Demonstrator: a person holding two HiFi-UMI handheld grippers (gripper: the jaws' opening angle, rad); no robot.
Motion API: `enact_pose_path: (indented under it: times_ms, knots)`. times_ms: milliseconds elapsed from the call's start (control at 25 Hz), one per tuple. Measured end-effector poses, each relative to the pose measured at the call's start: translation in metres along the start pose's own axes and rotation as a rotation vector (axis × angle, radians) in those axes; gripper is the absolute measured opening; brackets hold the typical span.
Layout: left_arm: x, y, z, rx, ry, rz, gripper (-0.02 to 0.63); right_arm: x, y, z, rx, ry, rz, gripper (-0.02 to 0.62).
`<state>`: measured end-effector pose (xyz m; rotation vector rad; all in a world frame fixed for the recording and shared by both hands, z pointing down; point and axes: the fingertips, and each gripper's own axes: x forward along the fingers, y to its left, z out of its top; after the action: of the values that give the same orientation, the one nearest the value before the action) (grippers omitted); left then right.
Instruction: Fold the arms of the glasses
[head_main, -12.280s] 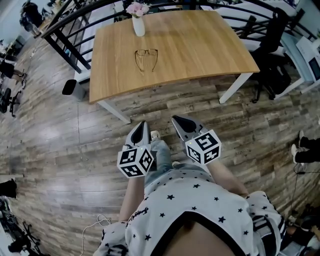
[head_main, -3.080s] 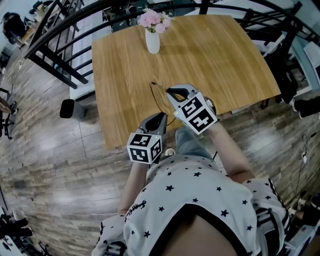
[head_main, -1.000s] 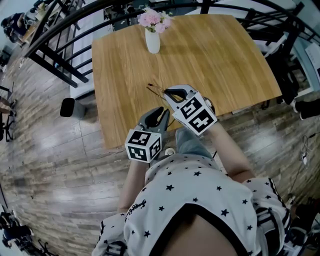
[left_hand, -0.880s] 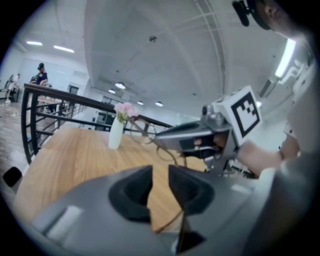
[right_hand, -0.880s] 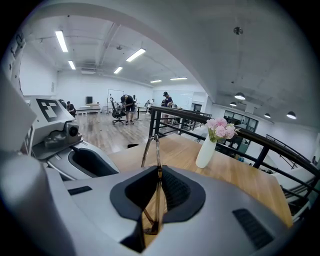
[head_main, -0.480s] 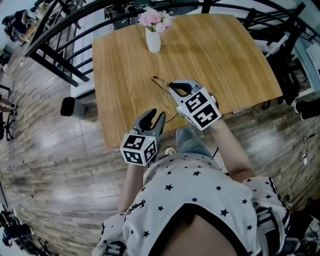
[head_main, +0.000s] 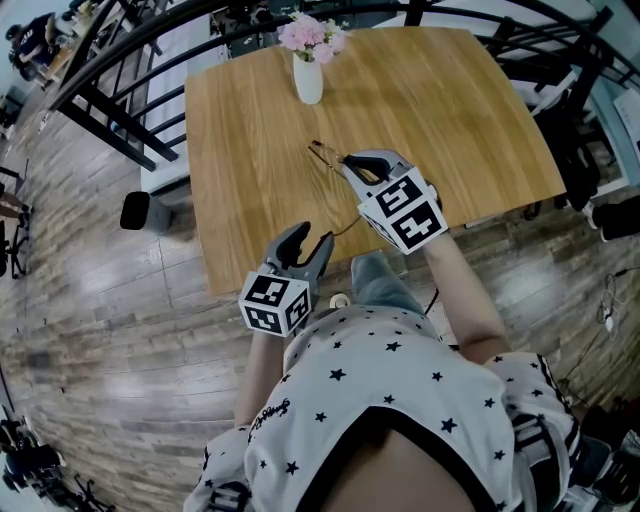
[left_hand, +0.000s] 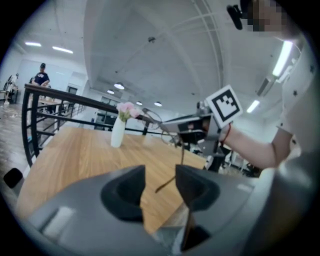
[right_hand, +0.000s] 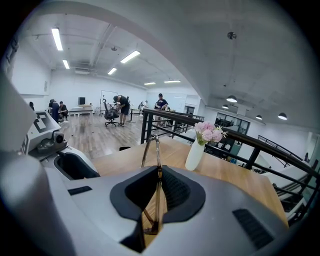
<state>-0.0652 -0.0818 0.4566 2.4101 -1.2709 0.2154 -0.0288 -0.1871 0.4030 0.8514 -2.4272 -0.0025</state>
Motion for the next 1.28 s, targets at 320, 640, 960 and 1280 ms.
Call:
enact_pose_path:
  times_ms: [320, 640, 960, 1280]
  knots:
    - [0.000, 0.003, -0.015, 0.034, 0.054, 0.011, 0.179, -0.001, -0.002, 0.014, -0.007, -0.024, -0.005, 0.034]
    - [0.002, 0.012, -0.022, 0.035, 0.064, 0.046, 0.178, -0.002, 0.006, 0.018, -0.019, -0.032, 0.010, 0.034]
    - [0.000, 0.023, -0.016, 0.012, 0.045, 0.086, 0.166, -0.001, 0.007, 0.014, -0.019, -0.023, 0.015, 0.034]
    - [-0.004, 0.033, -0.005, -0.001, 0.010, 0.136, 0.145, -0.002, 0.014, 0.007, -0.021, -0.011, 0.030, 0.034]
